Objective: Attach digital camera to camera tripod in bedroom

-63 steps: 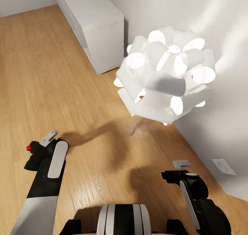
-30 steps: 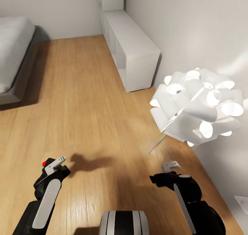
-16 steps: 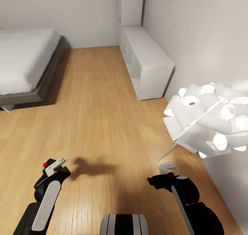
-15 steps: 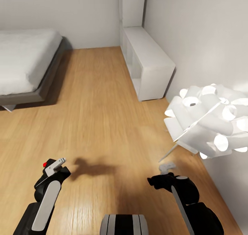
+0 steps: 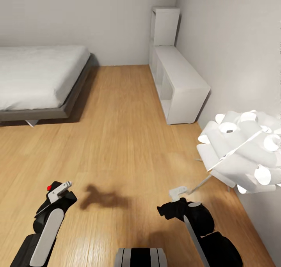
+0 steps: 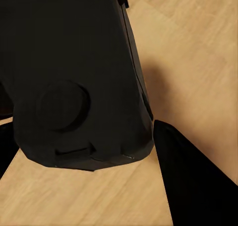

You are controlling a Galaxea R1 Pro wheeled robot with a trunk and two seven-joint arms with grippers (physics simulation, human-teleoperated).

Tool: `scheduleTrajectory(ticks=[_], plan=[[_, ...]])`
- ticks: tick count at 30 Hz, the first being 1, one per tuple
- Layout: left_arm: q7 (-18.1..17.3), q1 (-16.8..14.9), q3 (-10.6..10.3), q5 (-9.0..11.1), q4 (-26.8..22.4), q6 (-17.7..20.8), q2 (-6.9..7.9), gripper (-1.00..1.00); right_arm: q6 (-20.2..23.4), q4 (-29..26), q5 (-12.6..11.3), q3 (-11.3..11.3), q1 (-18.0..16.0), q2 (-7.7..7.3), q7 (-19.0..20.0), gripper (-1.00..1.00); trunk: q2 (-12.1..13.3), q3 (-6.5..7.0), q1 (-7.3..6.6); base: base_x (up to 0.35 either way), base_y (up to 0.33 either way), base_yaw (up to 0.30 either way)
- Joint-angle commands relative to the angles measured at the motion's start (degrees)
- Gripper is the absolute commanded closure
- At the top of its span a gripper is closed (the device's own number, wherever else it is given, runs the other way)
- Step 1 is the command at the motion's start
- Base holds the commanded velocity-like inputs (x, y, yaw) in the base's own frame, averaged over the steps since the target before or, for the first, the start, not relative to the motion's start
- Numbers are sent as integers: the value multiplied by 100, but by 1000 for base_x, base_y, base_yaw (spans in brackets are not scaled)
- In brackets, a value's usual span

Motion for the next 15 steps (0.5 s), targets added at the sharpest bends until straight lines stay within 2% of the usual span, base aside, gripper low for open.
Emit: scheduleTrajectory(ticks=[1, 3, 6, 7, 9, 15], plan=[[-12, 25, 16, 41, -9, 26, 31, 100, 25, 4, 31, 12, -13, 26, 42, -100, 0, 20, -3, 0, 0, 49], [-65, 53, 40, 46, -11, 26, 58, 100, 25, 9, 22, 22, -25, 56, 44, -100, 3, 66, -9, 0, 0, 44], [-242, 160, 134, 61, -28, 29, 110, 100, 25, -16, 8, 42, -55, 209, 44, -100, 7, 133, -16, 0, 0, 25], [-453, 282, 199, 66, -30, 31, 134, 100, 25, -36, 2, 56, -77, 442, 44, -100, 8, 156, -19, 0, 0, 10], [-571, 333, 219, 65, -21, 31, 137, 100, 25, -43, 10, 70, -81, 565, 40, -100, 11, 200, -24, 0, 0, 7], [-724, 408, 262, 53, -35, 27, 154, 100, -17, -53, 45, 135, -81, 716, 38, -100, 19, 335, -39, 0, 0, 38]])
